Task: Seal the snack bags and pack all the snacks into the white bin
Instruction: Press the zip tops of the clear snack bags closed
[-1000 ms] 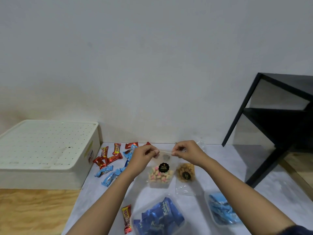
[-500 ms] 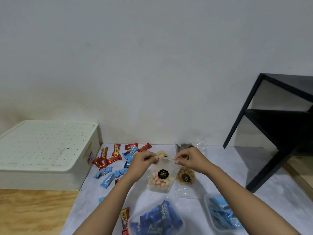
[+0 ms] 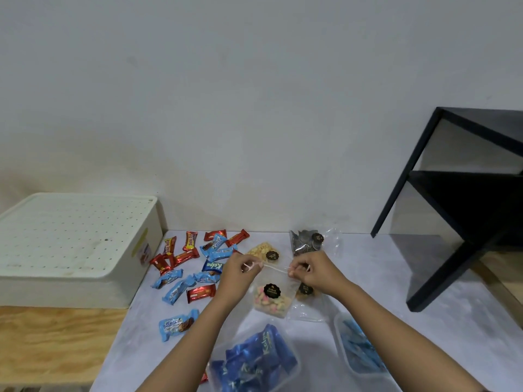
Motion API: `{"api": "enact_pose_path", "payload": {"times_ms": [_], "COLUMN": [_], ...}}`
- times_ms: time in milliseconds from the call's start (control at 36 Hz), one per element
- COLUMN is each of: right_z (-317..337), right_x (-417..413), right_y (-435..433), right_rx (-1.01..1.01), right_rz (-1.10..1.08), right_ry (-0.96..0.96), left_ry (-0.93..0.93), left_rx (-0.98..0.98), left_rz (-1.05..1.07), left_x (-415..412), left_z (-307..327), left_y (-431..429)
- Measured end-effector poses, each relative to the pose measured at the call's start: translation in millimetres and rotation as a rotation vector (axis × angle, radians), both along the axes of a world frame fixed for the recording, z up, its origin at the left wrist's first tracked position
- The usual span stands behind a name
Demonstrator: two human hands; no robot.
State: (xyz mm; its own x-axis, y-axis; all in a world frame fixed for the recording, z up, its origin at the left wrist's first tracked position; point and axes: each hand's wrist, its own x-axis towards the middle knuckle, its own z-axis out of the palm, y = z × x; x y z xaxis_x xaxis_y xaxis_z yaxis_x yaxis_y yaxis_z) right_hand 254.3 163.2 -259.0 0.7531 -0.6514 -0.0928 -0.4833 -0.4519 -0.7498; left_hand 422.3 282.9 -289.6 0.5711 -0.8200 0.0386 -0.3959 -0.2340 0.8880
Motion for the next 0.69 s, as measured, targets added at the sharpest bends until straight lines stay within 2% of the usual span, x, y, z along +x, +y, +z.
{"api": "enact_pose_path", "payload": {"times_ms": [56, 111, 222, 361, 583, 694], "right_z": [-8, -16, -27, -35, -39, -43], "right_x": [0, 0, -4, -8, -9, -7], "right_y": [3, 5, 9, 4, -1, 1], "right_rx": [-0.01, -0.03, -0.076, -0.157, -0.191, -0.124], "right_rz": [0.008, 0.004, 0.059, 0.106, 0.175, 0.175], "right_ry": [0.012, 0.019, 0.04, 0.051, 0.026, 0.0], "left_ry": [0.065, 0.212, 0.494, 0.673, 0.832, 0.868], "left_rx": [0.023, 0.072, 0.112, 0.093, 0.083, 0.079], "left_rz": [0.101, 0.172, 0.024, -0.022, -0.059, -0.062], "left_x": [-6, -13, -27, -34, -35, -31], "left_z": [-5, -9, -12, -16, -21, -20], "left_y": [-2, -3, -5, -10, -9, -10]}}
